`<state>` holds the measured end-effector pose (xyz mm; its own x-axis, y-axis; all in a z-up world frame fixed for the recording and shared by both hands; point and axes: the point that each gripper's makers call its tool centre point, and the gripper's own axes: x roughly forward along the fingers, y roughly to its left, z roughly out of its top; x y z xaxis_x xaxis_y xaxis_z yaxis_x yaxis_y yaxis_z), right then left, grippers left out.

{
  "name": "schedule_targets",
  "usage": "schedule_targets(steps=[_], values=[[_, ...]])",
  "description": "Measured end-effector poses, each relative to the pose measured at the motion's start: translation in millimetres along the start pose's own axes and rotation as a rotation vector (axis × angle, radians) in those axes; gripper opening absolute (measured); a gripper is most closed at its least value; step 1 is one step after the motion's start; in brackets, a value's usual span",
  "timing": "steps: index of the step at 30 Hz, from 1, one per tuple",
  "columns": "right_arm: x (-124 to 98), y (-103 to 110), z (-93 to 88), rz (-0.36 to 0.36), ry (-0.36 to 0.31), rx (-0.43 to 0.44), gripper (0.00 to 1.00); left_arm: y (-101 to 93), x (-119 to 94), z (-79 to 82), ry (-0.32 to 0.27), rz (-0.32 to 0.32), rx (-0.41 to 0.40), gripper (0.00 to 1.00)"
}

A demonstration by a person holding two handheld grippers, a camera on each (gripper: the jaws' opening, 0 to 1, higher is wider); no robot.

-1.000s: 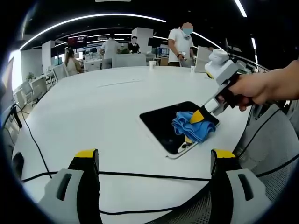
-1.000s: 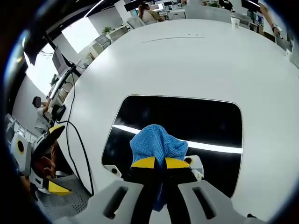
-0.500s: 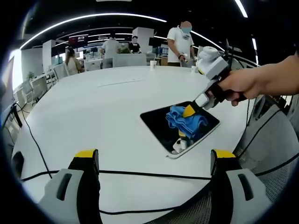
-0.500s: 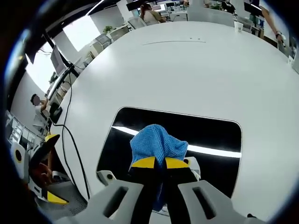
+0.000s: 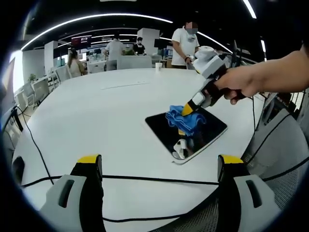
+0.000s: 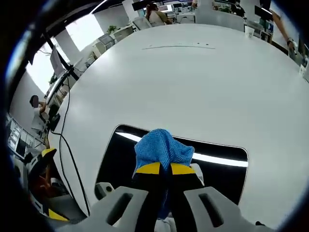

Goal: Wipe the mirror surface with the cleaning cloth until all visible marks leave the cleaned area.

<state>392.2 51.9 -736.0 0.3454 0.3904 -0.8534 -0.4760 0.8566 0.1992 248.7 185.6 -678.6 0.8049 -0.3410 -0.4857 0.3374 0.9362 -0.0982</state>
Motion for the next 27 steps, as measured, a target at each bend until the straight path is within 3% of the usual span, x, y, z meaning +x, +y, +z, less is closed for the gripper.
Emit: schedule_targets(steps=[15,27], values=[[11.9,-6.3,19.1,-0.028,-0.013,-0.047,0.00,-1.4,1.2,-0.9,0.007,-0.010,0.010,0.99],[17.3,-8.9,27.3,-0.025,-0.015,-0.032,0.00,-1.6,2.0,-0.7,0.008,-0.017,0.008,0.99]])
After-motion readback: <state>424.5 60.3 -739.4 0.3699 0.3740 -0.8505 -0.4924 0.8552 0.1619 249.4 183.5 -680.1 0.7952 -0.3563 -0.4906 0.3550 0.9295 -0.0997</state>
